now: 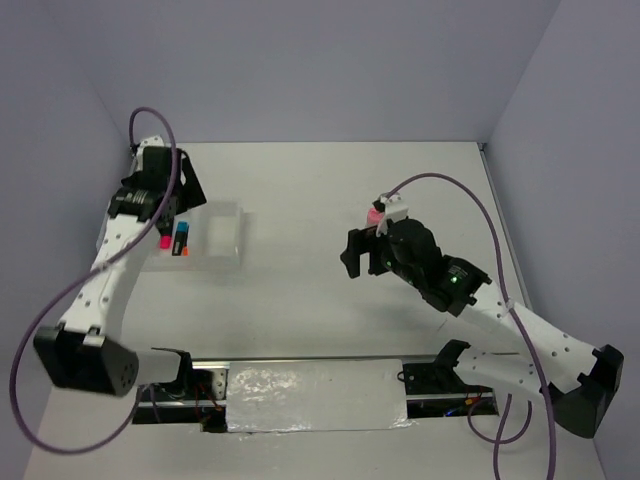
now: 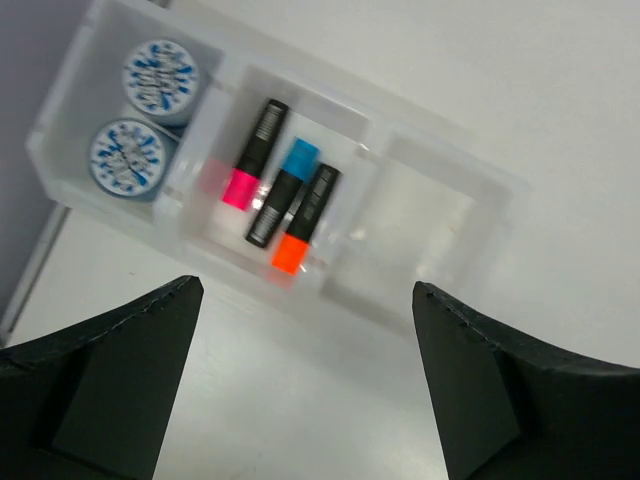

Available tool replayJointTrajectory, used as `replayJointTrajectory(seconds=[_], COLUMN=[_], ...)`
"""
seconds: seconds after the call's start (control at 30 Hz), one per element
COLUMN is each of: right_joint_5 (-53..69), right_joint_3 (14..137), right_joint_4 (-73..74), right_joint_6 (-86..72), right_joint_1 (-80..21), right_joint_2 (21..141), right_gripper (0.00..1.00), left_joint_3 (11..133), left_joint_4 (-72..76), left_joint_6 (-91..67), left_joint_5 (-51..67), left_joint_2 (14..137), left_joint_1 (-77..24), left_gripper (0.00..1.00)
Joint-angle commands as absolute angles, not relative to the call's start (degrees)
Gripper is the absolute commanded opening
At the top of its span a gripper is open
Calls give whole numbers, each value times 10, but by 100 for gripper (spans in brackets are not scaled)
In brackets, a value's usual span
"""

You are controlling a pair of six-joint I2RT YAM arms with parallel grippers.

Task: Sort the stationery into containers
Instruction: Pick up the stationery from the center of the board.

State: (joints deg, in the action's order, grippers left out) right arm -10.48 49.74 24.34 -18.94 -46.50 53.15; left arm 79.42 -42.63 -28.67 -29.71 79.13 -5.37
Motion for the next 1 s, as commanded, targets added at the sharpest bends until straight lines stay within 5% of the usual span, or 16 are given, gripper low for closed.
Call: replayJointTrajectory(seconds=[0.0,0.33,0.97], right_joint_5=[-164,-140,-105], right_joint_3=[521,565,695], right_joint_4=[273,226,227], right_joint_6=[-206,-159,-124], right_joint_1=[-424,-272,-238], right_joint_2=[539,674,928], right_gripper=[100,99,82], left_joint_3=[718,492,491], left_joint_4=[-384,-301,-304], left_joint_6=[-250,-233,-230], left_joint_5=[-158,-42,-34], left_joint_2=[696,427,435], left_joint_1=[-62,-76,-114], left_gripper=[99,99,99])
